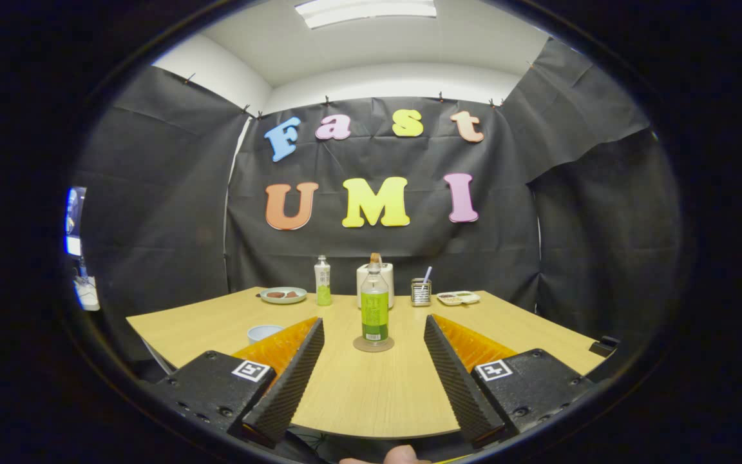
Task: Take the bottle from table, then pour the juice into the cup, finally place the bottle on the coaster
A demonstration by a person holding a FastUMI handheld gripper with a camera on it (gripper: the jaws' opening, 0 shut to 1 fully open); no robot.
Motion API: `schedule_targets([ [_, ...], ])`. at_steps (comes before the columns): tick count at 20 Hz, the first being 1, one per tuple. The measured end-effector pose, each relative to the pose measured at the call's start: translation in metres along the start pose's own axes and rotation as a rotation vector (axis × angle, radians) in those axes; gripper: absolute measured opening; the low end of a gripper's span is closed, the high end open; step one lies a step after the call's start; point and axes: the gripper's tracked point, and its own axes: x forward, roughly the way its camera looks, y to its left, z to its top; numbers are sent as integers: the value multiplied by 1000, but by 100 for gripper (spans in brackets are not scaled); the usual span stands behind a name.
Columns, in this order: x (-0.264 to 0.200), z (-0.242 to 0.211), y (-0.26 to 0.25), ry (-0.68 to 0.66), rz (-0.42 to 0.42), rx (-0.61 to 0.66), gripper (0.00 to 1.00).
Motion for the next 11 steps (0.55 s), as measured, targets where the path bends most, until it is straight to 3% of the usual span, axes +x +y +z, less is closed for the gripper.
schedule_targets([
  [11, -3, 1, 7, -12, 5, -9, 100],
])
